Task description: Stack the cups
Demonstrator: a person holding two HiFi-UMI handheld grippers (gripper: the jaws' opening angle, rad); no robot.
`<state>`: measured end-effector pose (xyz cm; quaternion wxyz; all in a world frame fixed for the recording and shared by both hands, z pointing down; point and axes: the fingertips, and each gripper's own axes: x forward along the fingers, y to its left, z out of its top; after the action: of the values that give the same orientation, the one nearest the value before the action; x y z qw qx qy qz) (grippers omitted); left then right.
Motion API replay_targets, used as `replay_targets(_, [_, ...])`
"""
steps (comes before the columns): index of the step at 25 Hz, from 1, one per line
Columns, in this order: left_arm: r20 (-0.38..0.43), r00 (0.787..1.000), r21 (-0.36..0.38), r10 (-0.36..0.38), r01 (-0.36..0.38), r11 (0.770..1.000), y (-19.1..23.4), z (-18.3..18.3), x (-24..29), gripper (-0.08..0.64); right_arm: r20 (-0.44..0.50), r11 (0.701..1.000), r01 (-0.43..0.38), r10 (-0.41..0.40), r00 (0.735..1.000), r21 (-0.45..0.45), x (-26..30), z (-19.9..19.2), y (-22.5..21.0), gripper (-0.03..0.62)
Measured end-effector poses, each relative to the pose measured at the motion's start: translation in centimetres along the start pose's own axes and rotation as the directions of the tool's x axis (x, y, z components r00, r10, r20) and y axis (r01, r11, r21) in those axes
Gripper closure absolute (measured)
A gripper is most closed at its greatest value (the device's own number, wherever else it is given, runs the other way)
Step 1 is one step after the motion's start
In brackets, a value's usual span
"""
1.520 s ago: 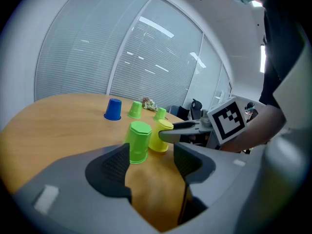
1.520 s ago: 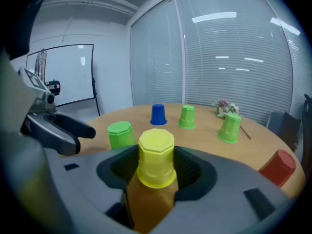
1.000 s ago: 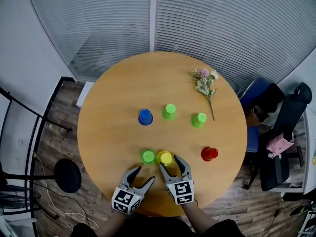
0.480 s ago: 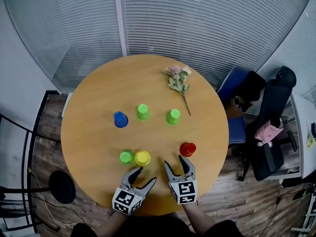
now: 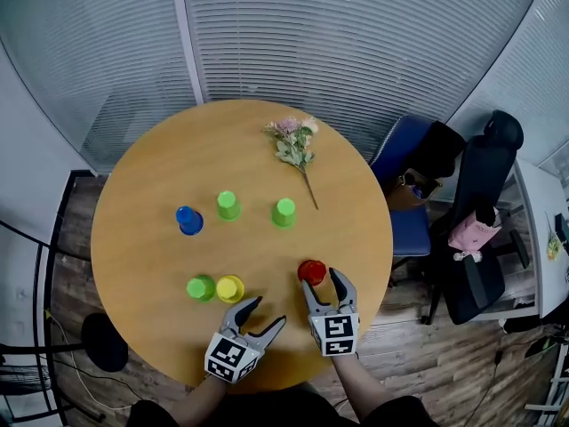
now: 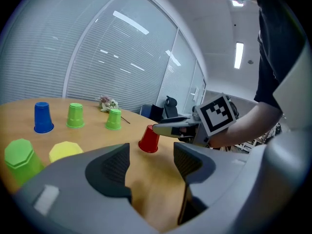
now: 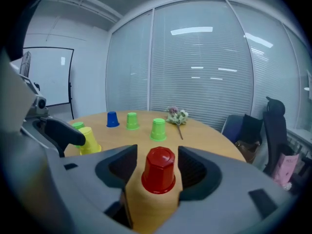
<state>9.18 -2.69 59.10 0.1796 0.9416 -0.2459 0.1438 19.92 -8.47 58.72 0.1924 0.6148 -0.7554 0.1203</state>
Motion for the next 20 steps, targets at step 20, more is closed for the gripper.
replay_targets(20, [-0.018,0.997,-0.055,0.068,-0.069,0.996,0.3,-1.8,-3.1,0.291,-0.026,0.977,-0.200,0.199,0.980,-0.070,1.6,-0.2,7.1,0.360])
